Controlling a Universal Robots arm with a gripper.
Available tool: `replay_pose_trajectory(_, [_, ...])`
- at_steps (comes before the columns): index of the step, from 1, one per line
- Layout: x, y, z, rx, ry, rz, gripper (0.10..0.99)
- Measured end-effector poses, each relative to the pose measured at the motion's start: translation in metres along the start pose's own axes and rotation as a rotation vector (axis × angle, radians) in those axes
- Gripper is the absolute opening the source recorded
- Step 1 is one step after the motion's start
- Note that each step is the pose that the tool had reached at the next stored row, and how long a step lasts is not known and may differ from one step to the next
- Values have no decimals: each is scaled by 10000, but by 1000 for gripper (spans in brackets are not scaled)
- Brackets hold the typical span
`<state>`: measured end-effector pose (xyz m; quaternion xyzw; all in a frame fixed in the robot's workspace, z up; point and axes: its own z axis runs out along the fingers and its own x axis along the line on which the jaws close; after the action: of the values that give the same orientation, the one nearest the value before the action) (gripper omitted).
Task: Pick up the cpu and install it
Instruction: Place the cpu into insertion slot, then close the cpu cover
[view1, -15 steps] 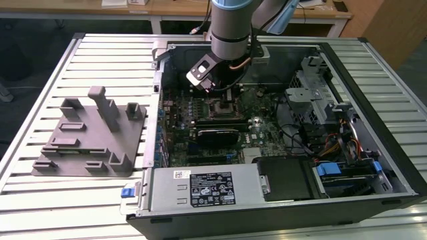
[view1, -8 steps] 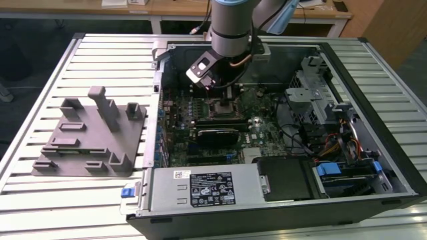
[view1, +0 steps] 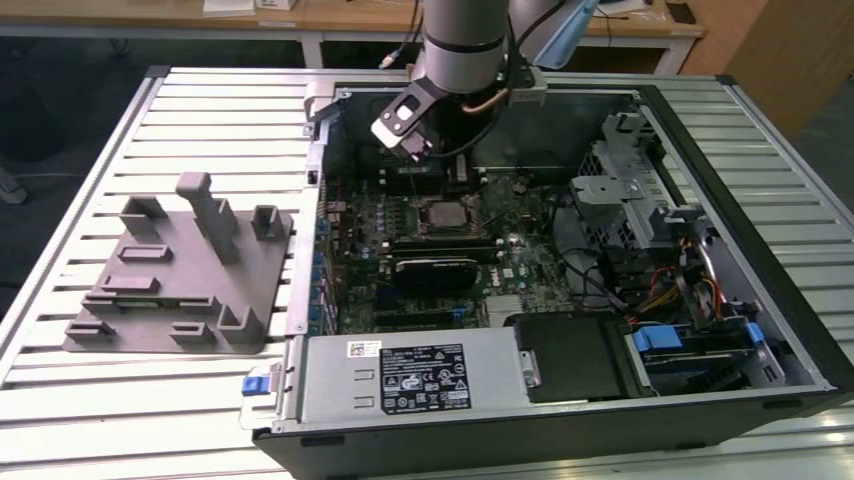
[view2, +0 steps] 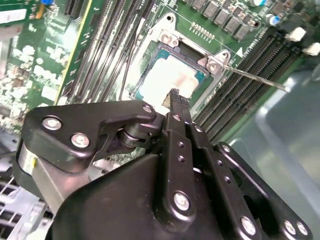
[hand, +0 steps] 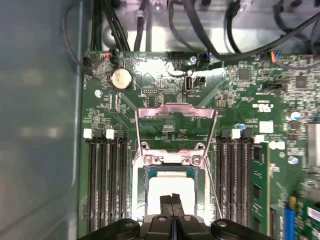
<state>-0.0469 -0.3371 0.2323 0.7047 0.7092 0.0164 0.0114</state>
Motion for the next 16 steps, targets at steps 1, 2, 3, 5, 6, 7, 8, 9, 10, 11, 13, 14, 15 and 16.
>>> replay_pose_trajectory(1, [0,1,-30,-5,-1,0,106])
replay_pose_trajectory(2, [0,2,-62,-12,-1,0,106])
replay_pose_trajectory(3, [0,3,-90,-19,-1,0,106])
replay_pose_trajectory(5, [1,5,-124,-26,-1,-1,106])
replay_pose_trajectory(6, [1,5,-139,-29,-1,-1,106])
replay_pose_trajectory(7, [1,6,-147,-29,-1,0,106])
replay_pose_trajectory(8, [1,6,-148,-30,0,0,106])
replay_pose_trajectory(9, [1,6,-148,-31,1,0,106])
replay_pose_trajectory(10, [1,6,-148,-32,2,0,106])
replay_pose_trajectory(11, [1,6,-152,-30,0,0,106])
replay_pose_trajectory(13, [1,6,-156,-30,0,0,106])
replay_pose_trajectory(14, [1,6,-157,-30,-1,0,106])
replay_pose_trajectory(15, [1,6,-157,-30,-1,0,106])
replay_pose_trajectory(16, [1,6,-157,-30,-1,0,106])
